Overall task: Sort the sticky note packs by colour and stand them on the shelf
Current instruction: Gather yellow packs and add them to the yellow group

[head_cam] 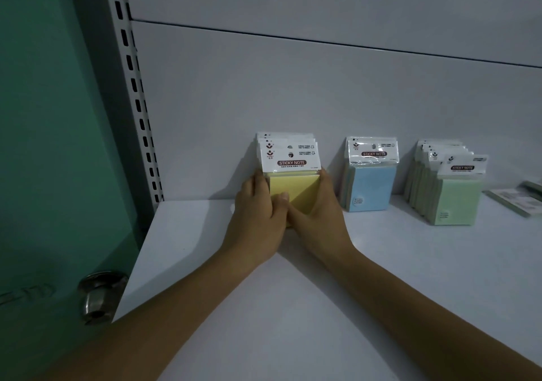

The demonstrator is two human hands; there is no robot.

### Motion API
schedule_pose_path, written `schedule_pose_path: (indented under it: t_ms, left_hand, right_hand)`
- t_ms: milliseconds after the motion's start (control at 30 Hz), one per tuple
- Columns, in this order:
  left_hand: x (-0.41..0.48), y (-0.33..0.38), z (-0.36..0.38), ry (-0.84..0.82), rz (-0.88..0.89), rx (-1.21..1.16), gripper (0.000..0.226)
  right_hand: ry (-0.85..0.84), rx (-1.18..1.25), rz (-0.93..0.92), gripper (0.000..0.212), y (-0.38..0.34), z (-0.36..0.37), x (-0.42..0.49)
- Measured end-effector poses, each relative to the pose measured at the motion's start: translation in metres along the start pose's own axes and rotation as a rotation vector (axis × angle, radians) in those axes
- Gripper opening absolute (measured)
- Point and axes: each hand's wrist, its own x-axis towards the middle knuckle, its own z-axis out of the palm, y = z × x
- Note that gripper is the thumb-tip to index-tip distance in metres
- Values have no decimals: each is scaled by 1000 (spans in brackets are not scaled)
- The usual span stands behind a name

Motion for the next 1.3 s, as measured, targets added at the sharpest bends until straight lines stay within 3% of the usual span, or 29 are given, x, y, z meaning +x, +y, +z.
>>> schedule_pose_path:
  t_ms: [267,667,767,900,1033,1133,1300]
  left_hand:
    - [-3,4,5,49,-41,75,53]
    - [-11,22,0,64,-61,250,44]
    - [-16,28,-4,48,-111,285,43]
    - [-34,40,-7,-4,-261,400,62]
    - [-62,69,5,16,-300,446,69]
    - [-94,100,27,65,-232,508,72]
    - [-148,163,76,25,140,616,66]
  right_hand:
    - [-11,-63,-29,63,1,2,0]
    - [-7,-72,96,63,-20,-3,-9]
    - [-11,-102,181,88,-28,-11,-26]
    - [-135,-257,129,81,-43,-43,-67]
    - [-208,-376,160,76,-46,-87,-100]
    - [-226,-454,133,76,-45,-130,-129]
    - [-179,-630,69,68,-40,-214,-178]
